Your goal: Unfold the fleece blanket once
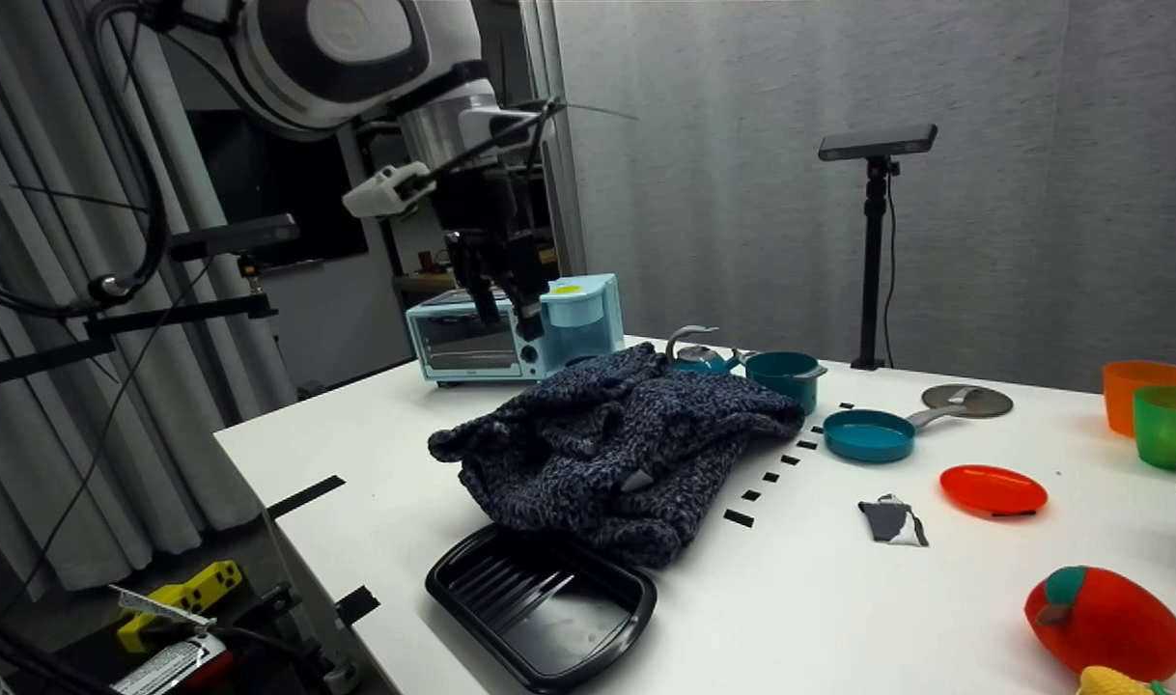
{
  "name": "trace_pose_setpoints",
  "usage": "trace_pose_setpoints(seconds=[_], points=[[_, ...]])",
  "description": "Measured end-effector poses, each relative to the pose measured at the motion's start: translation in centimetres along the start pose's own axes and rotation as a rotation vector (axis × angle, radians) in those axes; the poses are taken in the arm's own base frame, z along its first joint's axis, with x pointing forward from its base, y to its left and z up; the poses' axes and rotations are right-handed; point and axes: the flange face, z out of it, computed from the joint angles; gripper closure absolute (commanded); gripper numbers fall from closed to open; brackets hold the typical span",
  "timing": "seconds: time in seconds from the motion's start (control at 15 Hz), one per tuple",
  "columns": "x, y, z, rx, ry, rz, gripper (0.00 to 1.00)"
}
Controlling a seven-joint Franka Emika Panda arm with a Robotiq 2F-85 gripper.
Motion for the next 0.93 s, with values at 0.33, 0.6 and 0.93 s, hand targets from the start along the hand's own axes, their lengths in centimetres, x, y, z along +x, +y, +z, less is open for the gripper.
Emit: trace_pose_setpoints(seconds=[0.33,0.6,0.93], points=[[1.2,0.9,2.0,0.021,-0.022,0.051,0.00],[1.2,0.9,2.2,0.022,-0.028,0.049,0.00],[3.2,0.7,4.4,0.067,-0.027,0.048,0.00]])
